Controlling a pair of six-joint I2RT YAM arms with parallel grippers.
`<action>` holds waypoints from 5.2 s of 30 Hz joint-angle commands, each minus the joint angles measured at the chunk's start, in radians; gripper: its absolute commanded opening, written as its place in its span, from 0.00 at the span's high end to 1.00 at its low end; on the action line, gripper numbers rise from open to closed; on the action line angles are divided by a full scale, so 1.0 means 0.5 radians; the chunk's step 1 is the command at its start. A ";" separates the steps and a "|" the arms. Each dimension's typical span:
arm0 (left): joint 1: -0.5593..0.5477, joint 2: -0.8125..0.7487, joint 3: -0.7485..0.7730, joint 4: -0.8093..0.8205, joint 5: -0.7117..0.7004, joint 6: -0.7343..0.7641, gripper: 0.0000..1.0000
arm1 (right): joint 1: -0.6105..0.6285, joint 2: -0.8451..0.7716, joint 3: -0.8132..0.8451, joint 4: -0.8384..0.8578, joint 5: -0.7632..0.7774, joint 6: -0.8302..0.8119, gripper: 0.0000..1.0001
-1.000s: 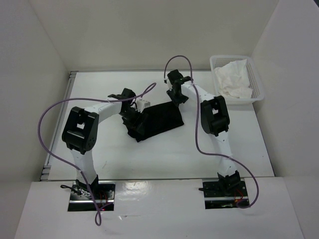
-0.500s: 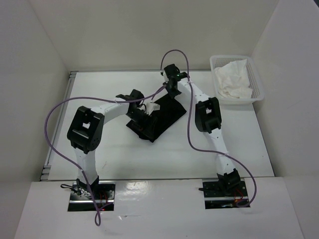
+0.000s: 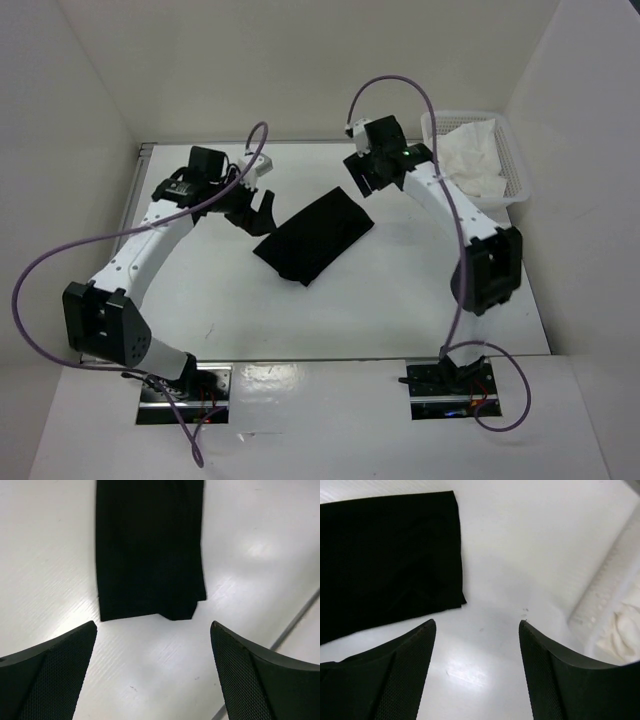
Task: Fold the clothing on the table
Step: Fold the skirt
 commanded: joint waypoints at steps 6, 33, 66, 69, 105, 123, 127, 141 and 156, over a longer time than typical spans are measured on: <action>0.252 0.333 -0.447 0.115 0.138 -0.007 0.06 | -0.197 -0.414 -0.655 0.133 -0.214 -0.048 0.26; 0.485 1.079 -0.220 0.284 0.513 0.128 0.27 | -0.445 -0.623 -0.911 0.032 -0.478 -0.048 0.26; 0.486 1.236 0.035 -0.010 0.485 0.428 0.27 | -0.445 -0.518 -0.868 -0.005 -0.518 -0.048 0.26; 0.464 1.254 -0.008 -0.032 0.467 0.471 0.27 | -0.445 -0.518 -0.868 -0.005 -0.518 -0.048 0.26; 0.390 1.196 -0.137 0.008 0.405 0.327 1.00 | -0.682 0.187 -0.512 0.007 -1.343 -0.054 0.17; 0.292 1.196 -0.100 0.029 0.307 0.272 1.00 | -0.682 0.730 0.062 -0.014 -1.454 -0.109 0.17; 0.292 1.196 -0.079 0.011 0.289 0.272 1.00 | -0.682 0.844 0.200 -0.054 -1.454 -0.109 0.17; 0.292 1.233 -0.042 -0.008 0.289 0.272 1.00 | -0.599 0.918 0.215 -0.134 -1.552 -0.170 0.18; 0.274 1.233 -0.060 -0.008 0.307 0.272 1.00 | -0.623 0.528 0.350 -0.333 -1.531 -0.250 0.18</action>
